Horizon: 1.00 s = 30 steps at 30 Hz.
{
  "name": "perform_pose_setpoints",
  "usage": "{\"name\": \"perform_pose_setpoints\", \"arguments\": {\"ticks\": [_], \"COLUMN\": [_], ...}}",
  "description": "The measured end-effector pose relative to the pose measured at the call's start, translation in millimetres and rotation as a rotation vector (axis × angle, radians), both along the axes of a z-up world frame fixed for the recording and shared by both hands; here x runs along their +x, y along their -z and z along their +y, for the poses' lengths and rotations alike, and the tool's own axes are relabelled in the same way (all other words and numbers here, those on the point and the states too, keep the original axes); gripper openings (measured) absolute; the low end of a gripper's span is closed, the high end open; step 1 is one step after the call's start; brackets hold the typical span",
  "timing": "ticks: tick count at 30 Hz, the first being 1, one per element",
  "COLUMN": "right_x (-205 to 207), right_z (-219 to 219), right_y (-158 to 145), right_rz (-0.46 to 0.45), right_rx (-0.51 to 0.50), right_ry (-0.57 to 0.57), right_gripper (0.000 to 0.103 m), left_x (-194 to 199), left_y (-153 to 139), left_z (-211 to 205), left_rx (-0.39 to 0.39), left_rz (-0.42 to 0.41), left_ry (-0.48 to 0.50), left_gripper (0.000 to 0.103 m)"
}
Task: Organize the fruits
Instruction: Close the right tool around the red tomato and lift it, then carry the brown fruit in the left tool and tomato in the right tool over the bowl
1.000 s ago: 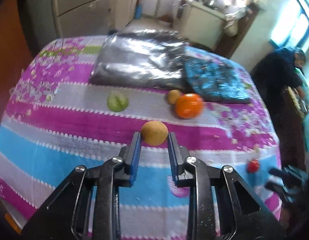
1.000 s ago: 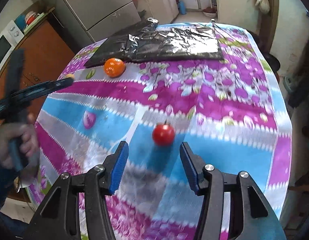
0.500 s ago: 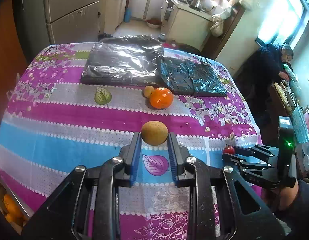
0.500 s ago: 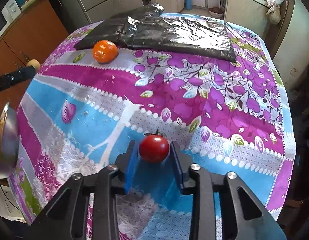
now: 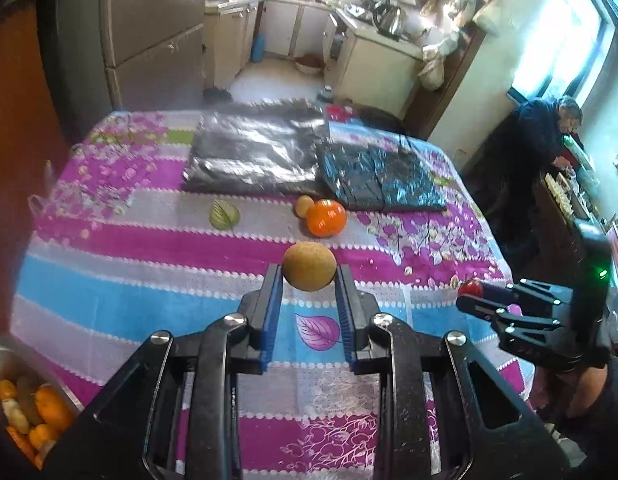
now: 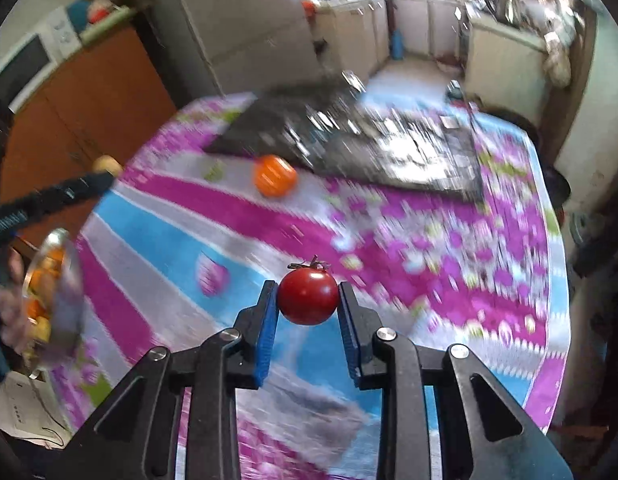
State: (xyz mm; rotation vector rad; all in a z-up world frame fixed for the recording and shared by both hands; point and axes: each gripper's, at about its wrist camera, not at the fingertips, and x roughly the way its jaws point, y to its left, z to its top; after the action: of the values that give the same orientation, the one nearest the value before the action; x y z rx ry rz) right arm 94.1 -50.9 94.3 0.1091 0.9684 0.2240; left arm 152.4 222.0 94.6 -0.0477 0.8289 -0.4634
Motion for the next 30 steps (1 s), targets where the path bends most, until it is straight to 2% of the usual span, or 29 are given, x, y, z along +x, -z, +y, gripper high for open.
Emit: {"name": "perform_pose_setpoints", "arguments": {"ticks": [5,12,21,26,30], "right_x": [7.8,13.6,1.3,-8.4,-10.0], "right_z": [44.2,123.7,250.0,303.1,336.6], "right_y": [-45.5,-74.8,-76.7,-63.0,-49.9], "right_rz": [-0.088,-0.12,-0.101,-0.056,-0.012], "right_rx": [0.041,0.076,0.101,0.095,0.086], "right_ry": [-0.083,-0.237,-0.466,-0.556,-0.596], "right_gripper": [0.032,0.032,0.032,0.032,0.032], "left_x": [-17.4,-45.9,-84.0,-99.4,-103.8], "left_y": [-24.7,-34.1,-9.4,7.7,23.0], "left_z": [38.2,108.3,203.6,237.3,252.2], "left_rx": [-0.02,-0.011,0.029,0.03,0.022], "left_rz": [-0.041,-0.052,0.019,0.064,0.103], "left_ry": [-0.06,-0.192,-0.384,-0.434,-0.434], "left_gripper": [0.027,0.027,0.027,0.027,0.027]}}
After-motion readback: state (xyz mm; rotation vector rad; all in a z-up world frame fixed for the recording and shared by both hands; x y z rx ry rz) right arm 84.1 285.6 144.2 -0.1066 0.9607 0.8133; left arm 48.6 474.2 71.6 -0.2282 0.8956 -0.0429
